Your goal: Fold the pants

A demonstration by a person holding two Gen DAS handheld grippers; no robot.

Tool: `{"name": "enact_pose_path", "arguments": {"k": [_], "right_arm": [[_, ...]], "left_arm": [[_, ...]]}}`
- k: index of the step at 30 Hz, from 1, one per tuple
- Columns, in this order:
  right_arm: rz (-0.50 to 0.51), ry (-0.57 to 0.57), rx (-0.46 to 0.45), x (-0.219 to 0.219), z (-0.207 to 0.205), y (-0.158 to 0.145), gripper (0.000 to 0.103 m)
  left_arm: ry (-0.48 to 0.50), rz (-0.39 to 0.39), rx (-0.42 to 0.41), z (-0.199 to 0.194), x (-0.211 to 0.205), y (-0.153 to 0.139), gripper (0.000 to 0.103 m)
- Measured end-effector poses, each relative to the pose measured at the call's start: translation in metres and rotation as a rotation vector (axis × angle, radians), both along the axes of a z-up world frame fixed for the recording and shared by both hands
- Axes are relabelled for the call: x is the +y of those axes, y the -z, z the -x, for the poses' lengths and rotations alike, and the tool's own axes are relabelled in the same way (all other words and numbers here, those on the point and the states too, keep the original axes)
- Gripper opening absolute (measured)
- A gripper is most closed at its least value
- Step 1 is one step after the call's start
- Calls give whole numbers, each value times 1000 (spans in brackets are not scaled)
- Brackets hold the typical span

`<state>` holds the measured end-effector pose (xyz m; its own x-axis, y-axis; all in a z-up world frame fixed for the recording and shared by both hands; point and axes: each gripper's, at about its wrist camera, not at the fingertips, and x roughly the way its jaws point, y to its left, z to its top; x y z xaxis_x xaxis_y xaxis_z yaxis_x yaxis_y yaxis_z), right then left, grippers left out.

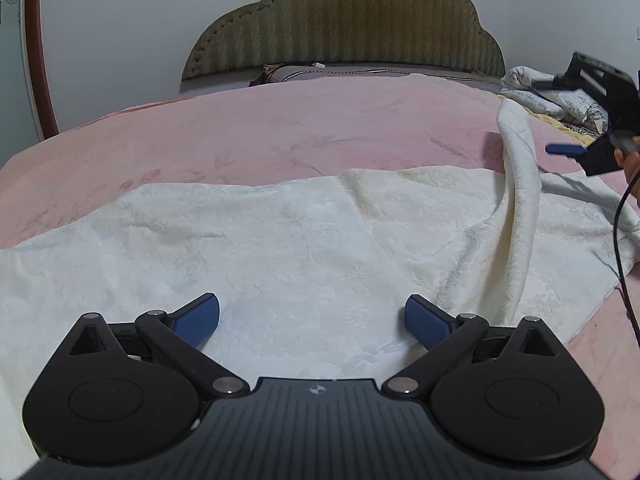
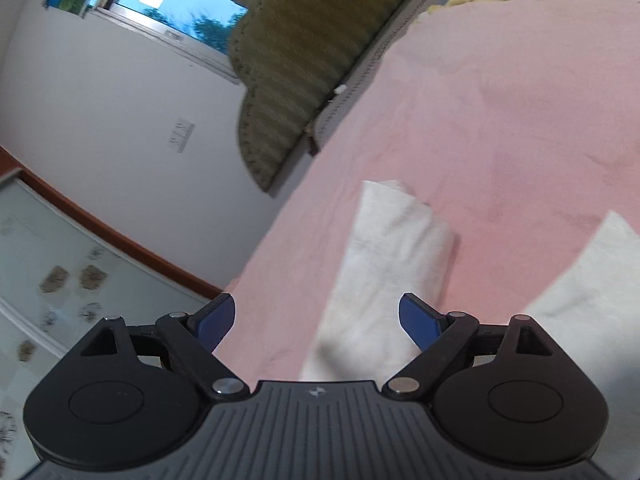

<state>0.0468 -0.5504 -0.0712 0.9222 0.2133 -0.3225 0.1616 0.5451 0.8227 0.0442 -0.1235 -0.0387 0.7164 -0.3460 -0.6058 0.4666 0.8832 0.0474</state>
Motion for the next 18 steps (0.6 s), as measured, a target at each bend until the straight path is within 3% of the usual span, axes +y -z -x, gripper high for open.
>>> {"name": "enact_pose_path", "arguments": {"k": [2, 5, 10, 15, 18], "right_arm": [[-38, 2, 59, 1, -3, 13, 90], [-119, -94, 19, 12, -13, 19, 90], [-14, -169, 3, 39, -39, -2, 91], [-67, -193, 29, 43, -73, 10, 90], [-83, -173, 38, 41, -76, 20, 89]], "left_arm": [[0, 1, 0, 0, 0, 0, 102], [-3, 18, 0, -2, 3, 0, 102], [-25, 115, 3, -3, 16, -3, 99], [-37, 249, -18, 5, 31, -13, 99], [31, 227, -28, 12, 18, -16, 100]]}}
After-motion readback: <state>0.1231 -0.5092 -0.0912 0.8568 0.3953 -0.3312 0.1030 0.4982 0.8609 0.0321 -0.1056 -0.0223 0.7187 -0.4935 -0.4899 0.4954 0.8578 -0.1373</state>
